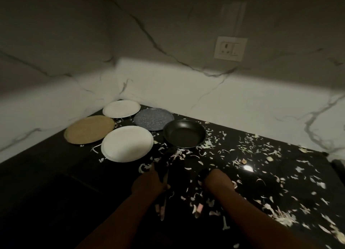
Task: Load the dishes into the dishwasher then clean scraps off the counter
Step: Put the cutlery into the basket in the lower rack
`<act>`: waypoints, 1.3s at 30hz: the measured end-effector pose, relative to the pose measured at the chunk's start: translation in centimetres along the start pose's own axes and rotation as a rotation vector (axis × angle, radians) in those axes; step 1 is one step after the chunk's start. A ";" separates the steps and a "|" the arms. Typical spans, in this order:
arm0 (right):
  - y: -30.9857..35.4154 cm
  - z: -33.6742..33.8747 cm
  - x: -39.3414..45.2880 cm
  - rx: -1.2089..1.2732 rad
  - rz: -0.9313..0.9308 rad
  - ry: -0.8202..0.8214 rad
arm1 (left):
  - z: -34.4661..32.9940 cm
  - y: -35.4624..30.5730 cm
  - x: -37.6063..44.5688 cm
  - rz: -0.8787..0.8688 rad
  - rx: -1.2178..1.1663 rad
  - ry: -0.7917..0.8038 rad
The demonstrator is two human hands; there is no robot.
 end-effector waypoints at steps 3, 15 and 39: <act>-0.6 -0.1 0.2 0.014 0.001 -0.003 | -0.2 -0.2 -0.7 0.033 -0.007 -0.015; -1.0 -0.1 -0.3 0.155 -0.100 0.012 | -0.5 -3.2 -2.2 0.051 -0.027 -0.078; 0.9 -1.4 -0.3 -0.001 0.048 0.050 | -1.9 -3.4 -1.4 0.032 -0.119 -0.076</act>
Point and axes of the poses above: each hand's wrist, its own x-axis towards the middle knuckle, its own z-axis out of the back of the hand, y = z × x, the point moved 3 cm from there along x, towards the middle knuckle, and after that the axes turned 12 degrees about -y, right-handed, at the moved point
